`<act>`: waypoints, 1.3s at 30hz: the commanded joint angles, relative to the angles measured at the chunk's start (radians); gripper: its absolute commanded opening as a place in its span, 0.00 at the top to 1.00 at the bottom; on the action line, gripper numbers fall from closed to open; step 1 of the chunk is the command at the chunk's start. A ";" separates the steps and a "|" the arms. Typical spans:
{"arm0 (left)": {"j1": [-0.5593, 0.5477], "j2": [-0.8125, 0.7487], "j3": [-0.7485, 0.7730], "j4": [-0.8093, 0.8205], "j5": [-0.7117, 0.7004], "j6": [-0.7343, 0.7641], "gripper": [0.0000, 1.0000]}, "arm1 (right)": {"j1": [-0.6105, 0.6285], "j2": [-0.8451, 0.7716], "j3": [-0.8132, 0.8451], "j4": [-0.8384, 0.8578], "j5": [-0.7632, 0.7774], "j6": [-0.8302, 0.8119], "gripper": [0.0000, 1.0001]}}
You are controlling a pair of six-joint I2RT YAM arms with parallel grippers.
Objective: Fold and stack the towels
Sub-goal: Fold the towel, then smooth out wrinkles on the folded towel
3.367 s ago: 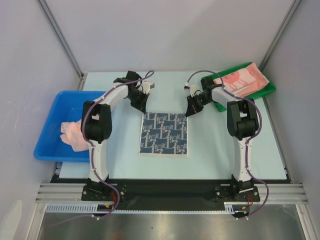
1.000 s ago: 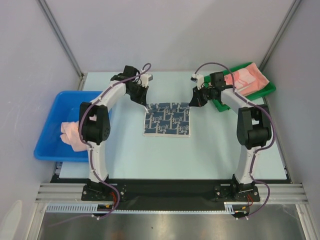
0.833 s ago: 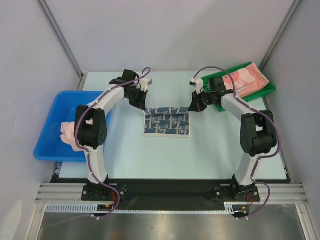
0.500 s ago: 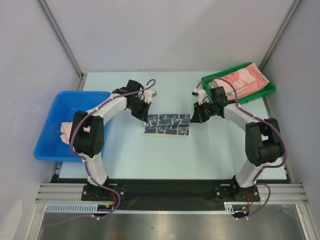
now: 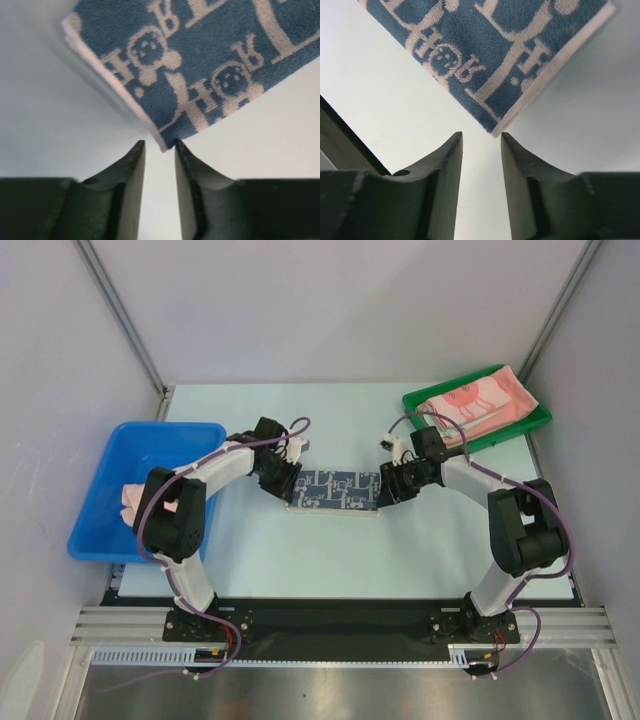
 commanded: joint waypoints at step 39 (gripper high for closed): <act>-0.027 -0.076 -0.036 0.286 -0.012 -0.517 0.63 | 0.017 0.060 0.131 0.075 0.112 0.383 0.62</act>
